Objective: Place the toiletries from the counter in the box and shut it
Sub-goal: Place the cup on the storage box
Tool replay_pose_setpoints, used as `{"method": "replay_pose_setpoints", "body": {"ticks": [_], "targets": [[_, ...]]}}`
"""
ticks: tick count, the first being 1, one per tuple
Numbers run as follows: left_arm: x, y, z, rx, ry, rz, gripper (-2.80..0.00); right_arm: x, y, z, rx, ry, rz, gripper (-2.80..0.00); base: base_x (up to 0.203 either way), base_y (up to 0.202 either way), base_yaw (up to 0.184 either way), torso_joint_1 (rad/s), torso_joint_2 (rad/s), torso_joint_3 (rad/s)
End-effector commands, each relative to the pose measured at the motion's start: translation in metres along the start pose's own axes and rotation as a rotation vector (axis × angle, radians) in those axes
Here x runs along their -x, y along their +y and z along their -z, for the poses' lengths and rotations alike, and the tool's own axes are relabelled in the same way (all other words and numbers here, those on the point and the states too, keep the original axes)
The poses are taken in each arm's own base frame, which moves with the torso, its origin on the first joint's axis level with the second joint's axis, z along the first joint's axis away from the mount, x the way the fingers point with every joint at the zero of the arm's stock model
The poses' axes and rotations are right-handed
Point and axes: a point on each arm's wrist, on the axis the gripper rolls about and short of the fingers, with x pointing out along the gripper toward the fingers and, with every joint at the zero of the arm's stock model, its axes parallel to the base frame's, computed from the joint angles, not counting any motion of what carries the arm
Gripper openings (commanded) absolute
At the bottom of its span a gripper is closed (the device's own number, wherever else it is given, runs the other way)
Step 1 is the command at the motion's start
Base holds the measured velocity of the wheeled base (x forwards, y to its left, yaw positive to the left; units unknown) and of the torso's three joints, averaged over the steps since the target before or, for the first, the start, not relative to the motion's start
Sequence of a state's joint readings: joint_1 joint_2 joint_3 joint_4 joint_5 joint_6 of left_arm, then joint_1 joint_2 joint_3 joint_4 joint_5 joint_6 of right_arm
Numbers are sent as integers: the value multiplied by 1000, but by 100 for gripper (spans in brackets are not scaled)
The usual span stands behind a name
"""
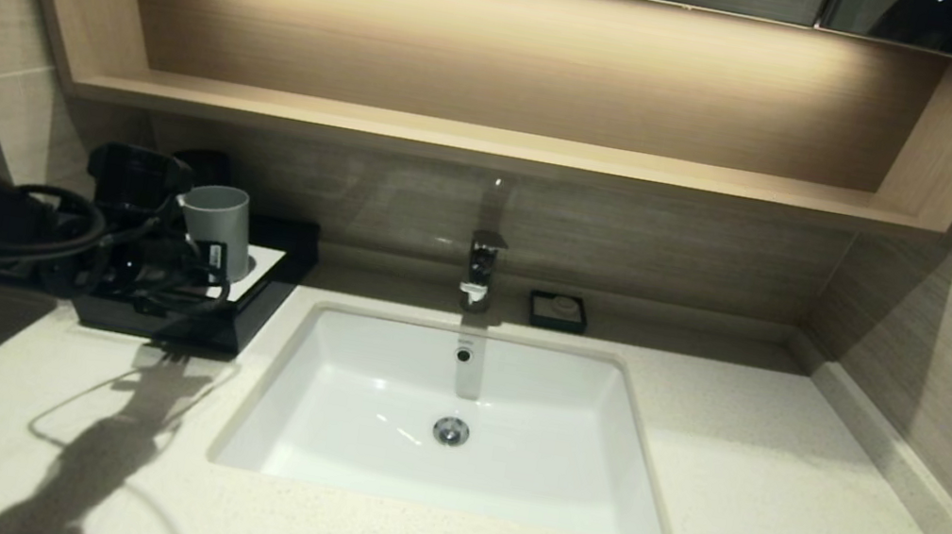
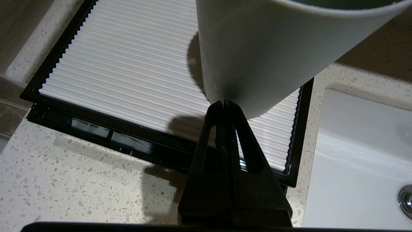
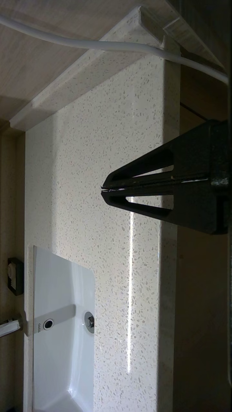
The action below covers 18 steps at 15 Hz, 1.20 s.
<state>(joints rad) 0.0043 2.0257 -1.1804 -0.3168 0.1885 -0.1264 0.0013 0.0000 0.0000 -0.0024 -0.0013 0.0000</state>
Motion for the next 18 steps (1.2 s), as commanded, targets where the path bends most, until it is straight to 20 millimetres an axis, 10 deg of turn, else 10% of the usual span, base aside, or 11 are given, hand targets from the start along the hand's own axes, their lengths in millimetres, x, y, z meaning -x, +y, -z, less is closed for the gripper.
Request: {"method": "replay_pose_setpoints", "body": {"ticks": [1, 18], "targets": [[-9, -1, 1, 1, 2, -2, -280, 0, 0, 0, 0, -1, 0, -280, 0, 0, 0, 0, 0, 0], [-38, -7, -4, 10, -18, -5, -280, 0, 0, 0, 0, 0, 0, -280, 0, 0, 0, 0, 0, 0]]}}
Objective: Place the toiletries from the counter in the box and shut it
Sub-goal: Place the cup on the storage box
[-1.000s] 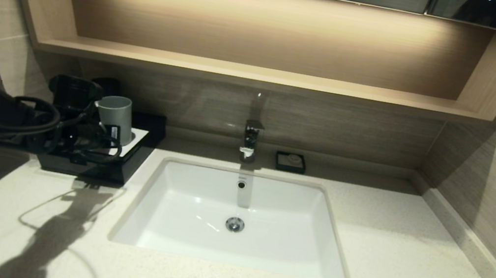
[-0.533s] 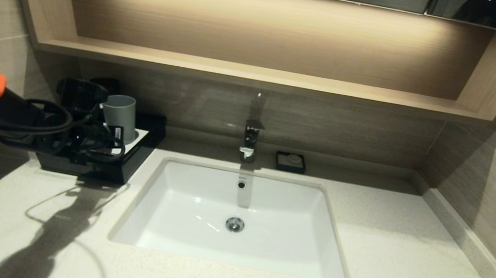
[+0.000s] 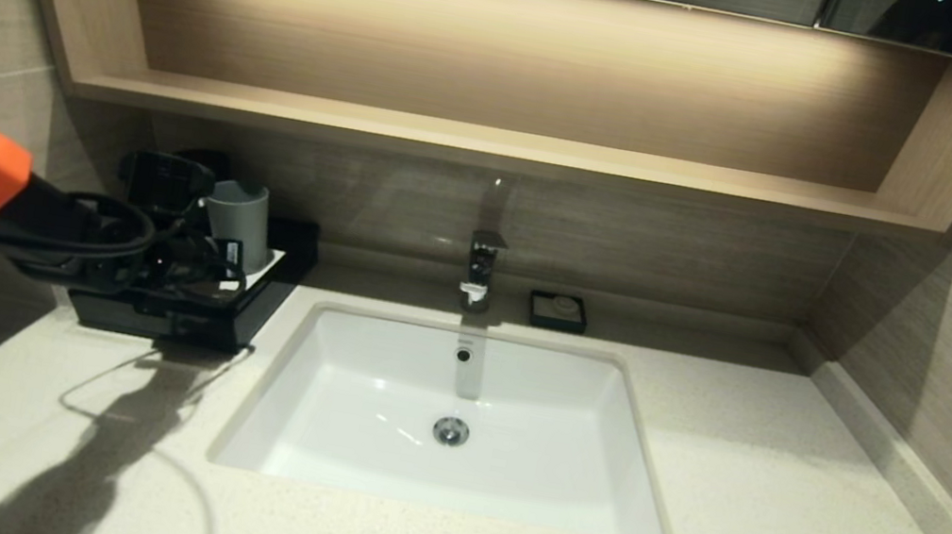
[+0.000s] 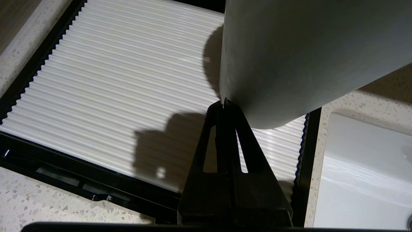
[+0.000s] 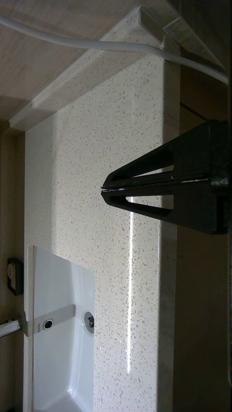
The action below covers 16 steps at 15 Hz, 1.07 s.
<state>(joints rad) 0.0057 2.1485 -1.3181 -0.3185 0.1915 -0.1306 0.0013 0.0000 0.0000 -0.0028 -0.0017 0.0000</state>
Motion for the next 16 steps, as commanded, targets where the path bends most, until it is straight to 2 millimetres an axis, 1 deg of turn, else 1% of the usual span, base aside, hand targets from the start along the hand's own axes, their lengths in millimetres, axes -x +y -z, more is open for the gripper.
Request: {"method": "replay_pose_setpoints", "body": {"ticks": [1, 4, 6, 9, 14, 16], "targets": [[-3, 0, -1, 3, -4, -3, -280, 0, 0, 0, 0, 0, 0, -280, 0, 0, 0, 0, 0, 0], [-6, 0, -3, 9, -15, -6, -280, 0, 0, 0, 0, 0, 0, -280, 0, 0, 0, 0, 0, 0], [-2, 1, -5, 11, -20, -7, -280, 0, 0, 0, 0, 1, 0, -280, 0, 0, 0, 0, 0, 0], [13, 4, -6, 24, -19, -7, -280, 0, 0, 0, 0, 0, 0, -280, 0, 0, 0, 0, 0, 0], [43, 9, -6, 27, -20, -2, -280, 0, 0, 0, 0, 0, 0, -280, 0, 0, 0, 0, 0, 0], [46, 9, -2, 24, -5, 2, -280, 0, 0, 0, 0, 1, 0, -280, 0, 0, 0, 0, 0, 0]]}}
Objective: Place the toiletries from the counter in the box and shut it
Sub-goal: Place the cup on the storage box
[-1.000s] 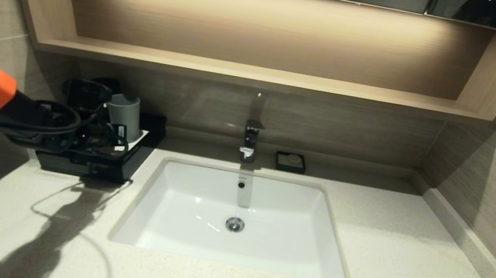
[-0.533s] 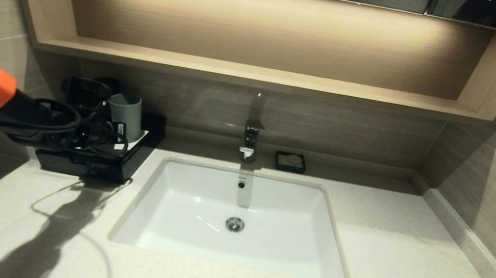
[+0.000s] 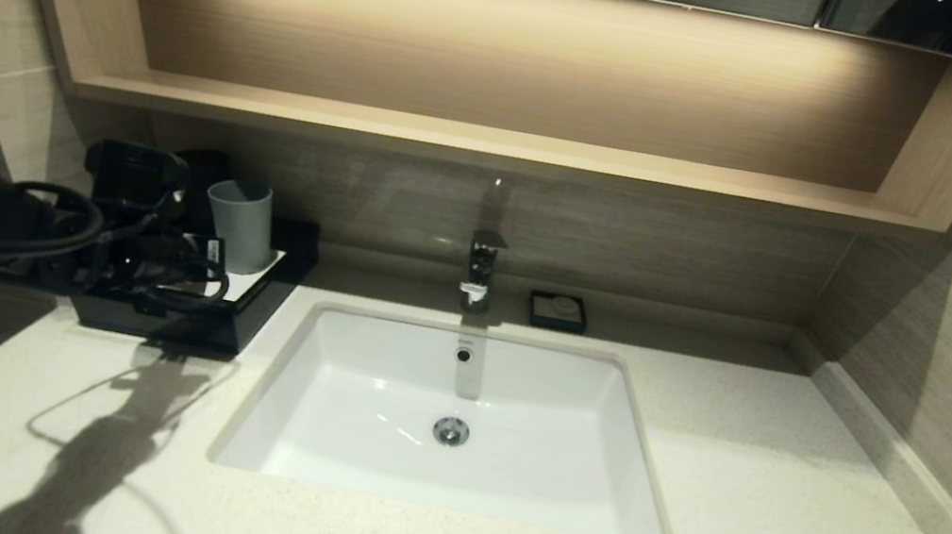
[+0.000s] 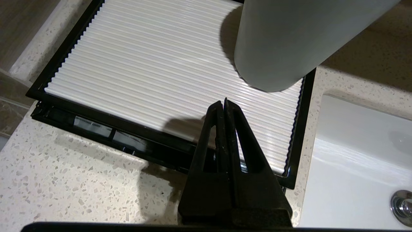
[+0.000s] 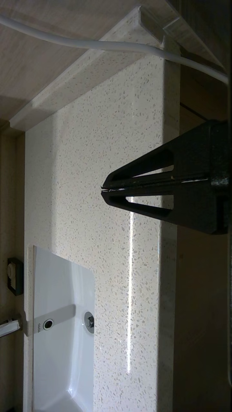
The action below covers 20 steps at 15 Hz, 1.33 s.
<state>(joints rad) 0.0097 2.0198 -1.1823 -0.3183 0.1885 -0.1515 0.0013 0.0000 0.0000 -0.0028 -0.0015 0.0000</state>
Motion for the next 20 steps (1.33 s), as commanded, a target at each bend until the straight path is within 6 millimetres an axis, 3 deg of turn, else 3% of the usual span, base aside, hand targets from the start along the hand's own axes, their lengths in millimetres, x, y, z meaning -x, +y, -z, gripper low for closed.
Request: {"method": "replay_pose_setpoints", "body": {"ticks": [1, 5, 12, 20], "targets": [[7, -1, 0, 0, -4, 6, -280, 0, 0, 0, 0, 1, 0, -280, 0, 0, 0, 0, 0, 0], [5, -4, 6, 7, 17, 12, -280, 0, 0, 0, 0, 1, 0, -280, 0, 0, 0, 0, 0, 0], [-6, -27, 12, 11, 32, 62, -280, 0, 0, 0, 0, 0, 0, -280, 0, 0, 0, 0, 0, 0], [-29, -36, 4, 43, -2, 74, -280, 0, 0, 0, 0, 1, 0, -280, 0, 0, 0, 0, 0, 0]]}}
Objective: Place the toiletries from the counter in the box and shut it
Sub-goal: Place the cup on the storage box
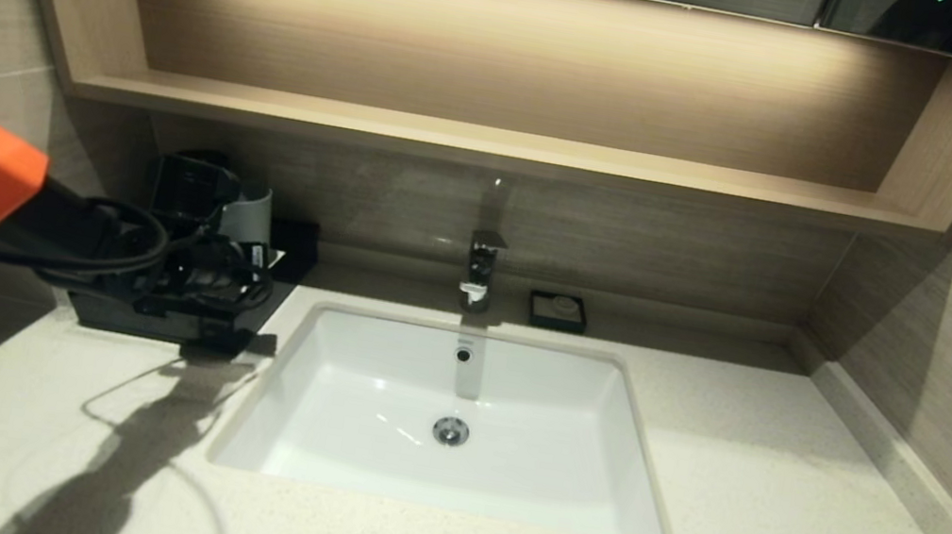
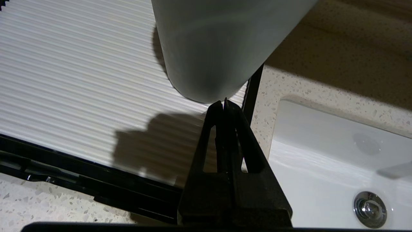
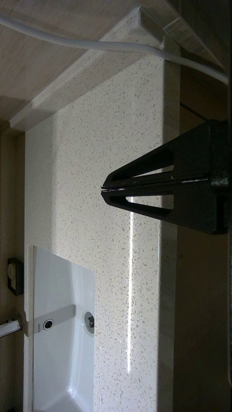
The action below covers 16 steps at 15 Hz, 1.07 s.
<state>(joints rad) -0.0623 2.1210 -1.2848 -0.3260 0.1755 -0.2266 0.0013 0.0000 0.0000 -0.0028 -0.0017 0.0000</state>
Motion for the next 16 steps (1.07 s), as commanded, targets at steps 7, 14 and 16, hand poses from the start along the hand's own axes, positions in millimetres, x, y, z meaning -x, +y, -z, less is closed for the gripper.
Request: {"method": "replay_pose_setpoints", "body": {"ticks": [7, 14, 16], "targets": [[-21, -5, -6, 2, -30, -1, -280, 0, 0, 0, 0, -1, 0, -280, 0, 0, 0, 0, 0, 0], [-36, -6, -8, -3, -46, -3, -280, 0, 0, 0, 0, 1, 0, -280, 0, 0, 0, 0, 0, 0], [-38, -6, -7, -6, -45, -5, -280, 0, 0, 0, 0, 1, 0, -280, 0, 0, 0, 0, 0, 0]]}}
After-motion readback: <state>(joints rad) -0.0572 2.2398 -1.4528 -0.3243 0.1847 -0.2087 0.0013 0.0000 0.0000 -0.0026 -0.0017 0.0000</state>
